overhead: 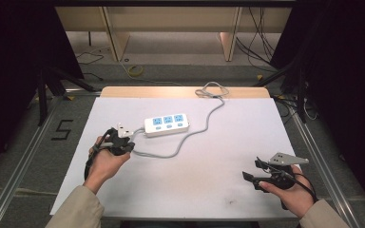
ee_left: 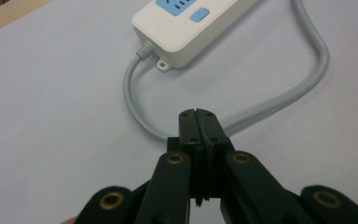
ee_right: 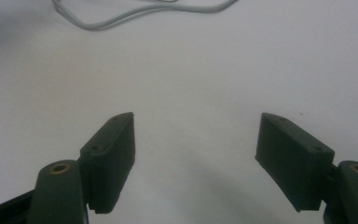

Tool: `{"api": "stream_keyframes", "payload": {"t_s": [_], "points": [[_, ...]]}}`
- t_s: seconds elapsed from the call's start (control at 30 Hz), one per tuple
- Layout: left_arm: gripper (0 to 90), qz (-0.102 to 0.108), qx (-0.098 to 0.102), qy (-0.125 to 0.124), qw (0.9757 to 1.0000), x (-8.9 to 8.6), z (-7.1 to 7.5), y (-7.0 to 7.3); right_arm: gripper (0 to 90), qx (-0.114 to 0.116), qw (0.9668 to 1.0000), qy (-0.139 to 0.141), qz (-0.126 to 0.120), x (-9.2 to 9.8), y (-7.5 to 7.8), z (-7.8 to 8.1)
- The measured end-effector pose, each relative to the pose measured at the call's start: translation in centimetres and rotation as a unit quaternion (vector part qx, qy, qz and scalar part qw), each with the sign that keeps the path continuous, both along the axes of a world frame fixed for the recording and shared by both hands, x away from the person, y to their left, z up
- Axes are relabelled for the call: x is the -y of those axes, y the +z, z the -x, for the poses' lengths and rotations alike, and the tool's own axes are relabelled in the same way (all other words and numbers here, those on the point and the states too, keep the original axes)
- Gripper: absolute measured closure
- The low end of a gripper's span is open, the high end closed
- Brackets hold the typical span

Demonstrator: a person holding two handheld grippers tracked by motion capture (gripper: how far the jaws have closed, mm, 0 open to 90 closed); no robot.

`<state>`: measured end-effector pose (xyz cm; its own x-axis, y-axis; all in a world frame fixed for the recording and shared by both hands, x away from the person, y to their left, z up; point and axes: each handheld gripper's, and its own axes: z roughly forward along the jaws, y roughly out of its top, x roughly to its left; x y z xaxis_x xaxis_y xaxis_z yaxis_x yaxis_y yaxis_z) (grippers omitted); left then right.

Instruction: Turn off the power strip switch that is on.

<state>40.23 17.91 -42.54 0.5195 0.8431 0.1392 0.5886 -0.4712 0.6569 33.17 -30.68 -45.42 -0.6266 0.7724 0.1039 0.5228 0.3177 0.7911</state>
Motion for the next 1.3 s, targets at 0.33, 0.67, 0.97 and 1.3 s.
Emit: {"api": "stream_keyframes", "payload": {"t_s": [0.33,0.67,0.97,1.3], "points": [[89.7,-0.007,-0.003,0.008,0.9999,0.1,-0.6,0.1,28.8,0.001,1.0000,0.000,0.000,0.0,0.0,0.0],[89.7,-0.005,-0.004,0.010,0.9999,0.5,-1.0,0.1,28.8,0.001,1.0000,0.000,0.000,0.0,0.0,0.0],[89.7,-0.007,-0.007,0.004,0.9999,0.8,-1.4,0.1,28.7,0.001,1.0000,0.001,0.000,0.0,0.0,0.0],[89.7,-0.012,-0.001,-0.001,0.9999,1.2,-1.9,0.1,28.6,0.001,1.0000,0.002,-0.001,0.0,0.1,0.0]]}}
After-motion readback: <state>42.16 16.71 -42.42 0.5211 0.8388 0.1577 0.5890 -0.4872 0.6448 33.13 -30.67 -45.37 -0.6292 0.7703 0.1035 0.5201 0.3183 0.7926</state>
